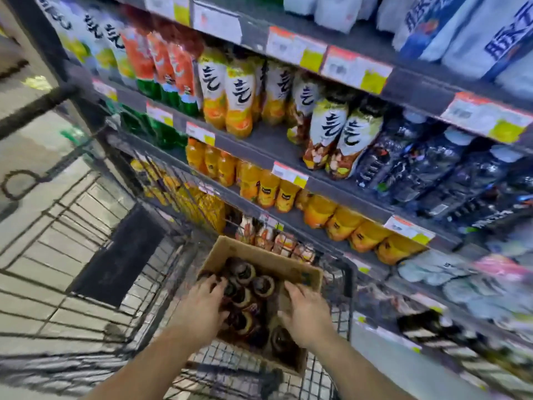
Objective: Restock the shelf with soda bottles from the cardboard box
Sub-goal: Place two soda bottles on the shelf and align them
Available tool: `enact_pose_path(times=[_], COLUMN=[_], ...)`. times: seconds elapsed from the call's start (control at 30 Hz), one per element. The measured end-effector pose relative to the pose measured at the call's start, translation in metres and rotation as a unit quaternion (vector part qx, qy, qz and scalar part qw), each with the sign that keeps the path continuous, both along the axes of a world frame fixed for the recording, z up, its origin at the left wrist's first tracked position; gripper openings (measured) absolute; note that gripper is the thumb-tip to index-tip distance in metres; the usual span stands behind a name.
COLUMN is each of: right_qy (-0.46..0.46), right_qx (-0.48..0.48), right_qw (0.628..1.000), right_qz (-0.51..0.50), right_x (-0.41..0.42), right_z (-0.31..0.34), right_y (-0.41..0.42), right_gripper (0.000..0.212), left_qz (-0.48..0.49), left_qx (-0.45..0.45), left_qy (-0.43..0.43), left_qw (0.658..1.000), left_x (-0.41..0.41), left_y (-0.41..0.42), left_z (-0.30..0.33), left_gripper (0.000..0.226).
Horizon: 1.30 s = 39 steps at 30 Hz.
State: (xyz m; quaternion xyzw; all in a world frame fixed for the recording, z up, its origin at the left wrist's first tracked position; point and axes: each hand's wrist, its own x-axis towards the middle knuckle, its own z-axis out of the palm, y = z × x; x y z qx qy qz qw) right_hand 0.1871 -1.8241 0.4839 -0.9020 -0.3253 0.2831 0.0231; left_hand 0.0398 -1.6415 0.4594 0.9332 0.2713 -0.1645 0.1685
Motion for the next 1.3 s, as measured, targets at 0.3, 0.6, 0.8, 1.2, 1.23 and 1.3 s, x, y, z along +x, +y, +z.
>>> enact_pose_path(times=[0.3, 0.6, 0.8, 1.2, 1.23, 1.3], right_qy=[-0.028, -0.038, -0.031, -0.012, -0.010, -0.010], right_qx=[-0.068, -0.073, -0.049, 0.031, 0.043, 0.064], right_qw=[0.997, 0.996, 0.998, 0.999, 0.999, 0.998], right_qz=[0.022, 0.038, 0.037, -0.013, -0.017, -0.023], right_x=[-0.030, -0.028, -0.025, -0.030, -0.030, -0.029], right_z=[-0.040, -0.055, -0.060, -0.040, -0.033, -0.016], right_y=[-0.009, -0.021, -0.022, -0.018, -0.015, -0.009], right_gripper=[0.069, 0.044, 0.037, 0.029, 0.030, 0.032], left_qz=[-0.091, -0.097, -0.067, -0.049, -0.045, -0.049], left_qx=[-0.048, -0.005, -0.027, -0.122, -0.139, -0.166], left_qy=[0.059, 0.052, 0.016, -0.130, -0.137, -0.146], left_qw=[0.993, 0.994, 0.997, 0.983, 0.980, 0.974], left_x=[0.004, 0.012, 0.014, 0.015, 0.016, 0.016], left_y=[-0.014, -0.018, -0.019, -0.025, -0.021, -0.014], left_z=[-0.064, -0.081, -0.086, -0.058, -0.048, -0.028], left_gripper=[0.069, 0.055, 0.038, 0.030, 0.029, 0.030])
